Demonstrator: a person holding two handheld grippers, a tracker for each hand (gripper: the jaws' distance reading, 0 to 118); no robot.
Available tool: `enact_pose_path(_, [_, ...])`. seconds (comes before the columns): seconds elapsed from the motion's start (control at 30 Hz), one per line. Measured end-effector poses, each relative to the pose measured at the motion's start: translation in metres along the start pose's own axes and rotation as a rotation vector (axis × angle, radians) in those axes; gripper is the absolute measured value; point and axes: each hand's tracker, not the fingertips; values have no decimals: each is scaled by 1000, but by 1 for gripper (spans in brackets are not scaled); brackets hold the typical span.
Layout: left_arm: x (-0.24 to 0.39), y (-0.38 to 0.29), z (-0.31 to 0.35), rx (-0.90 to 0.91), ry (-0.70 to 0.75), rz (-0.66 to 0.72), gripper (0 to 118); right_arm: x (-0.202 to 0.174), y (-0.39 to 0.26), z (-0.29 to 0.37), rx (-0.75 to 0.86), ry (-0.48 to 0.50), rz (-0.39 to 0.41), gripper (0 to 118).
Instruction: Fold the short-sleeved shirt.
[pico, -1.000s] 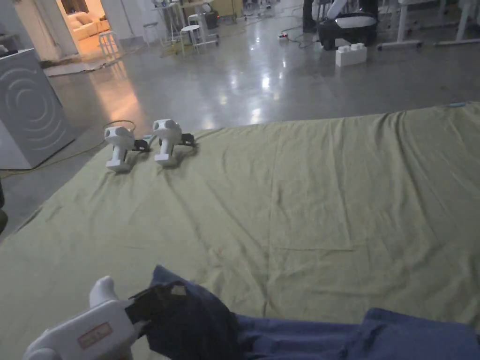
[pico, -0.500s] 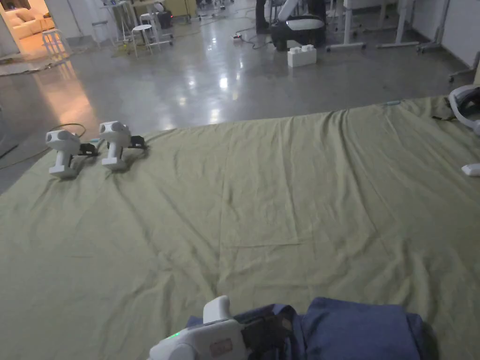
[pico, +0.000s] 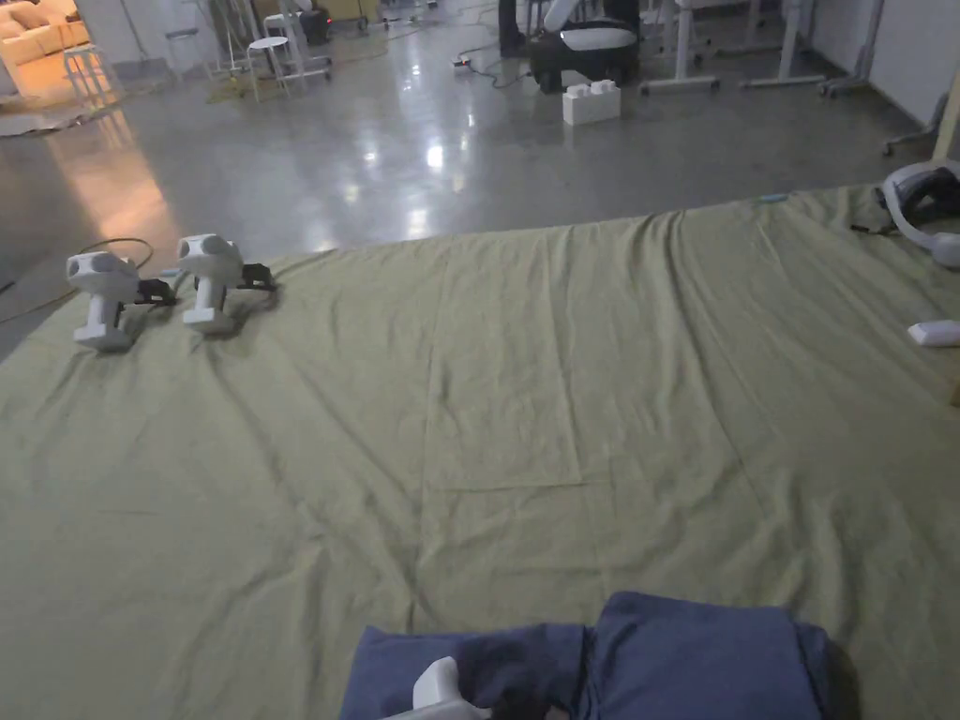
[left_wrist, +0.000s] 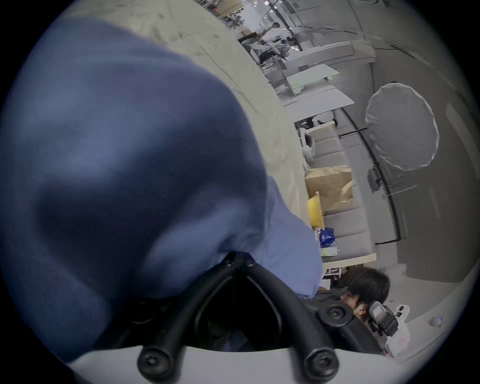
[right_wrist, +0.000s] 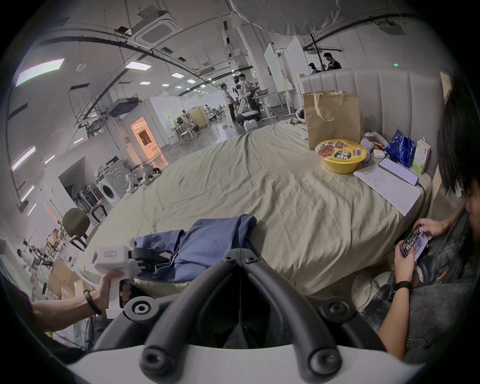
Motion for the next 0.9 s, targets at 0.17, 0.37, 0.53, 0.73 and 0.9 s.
enact_pose_path(0.17, [14, 29, 53, 87, 3, -6, 70, -5, 0, -11, -26, 31, 24, 2])
enact_pose_path(0.37, [-32, 70, 150, 354, 31, 127, 102, -10, -3, -24, -35, 83, 4, 2])
enact_pose_path(0.53, [-60, 51, 150, 308, 75, 331, 102, -11, -11, -23, -59, 96, 15, 2])
enact_pose_path(0.73, [-39, 22, 114, 264, -60, 391, 73, -5, -11, -20, -60, 75, -17, 2])
enact_pose_path(0.9, [-41, 23, 112, 331, -36, 383, 18, -6, -8, -17, -40, 64, -9, 2])
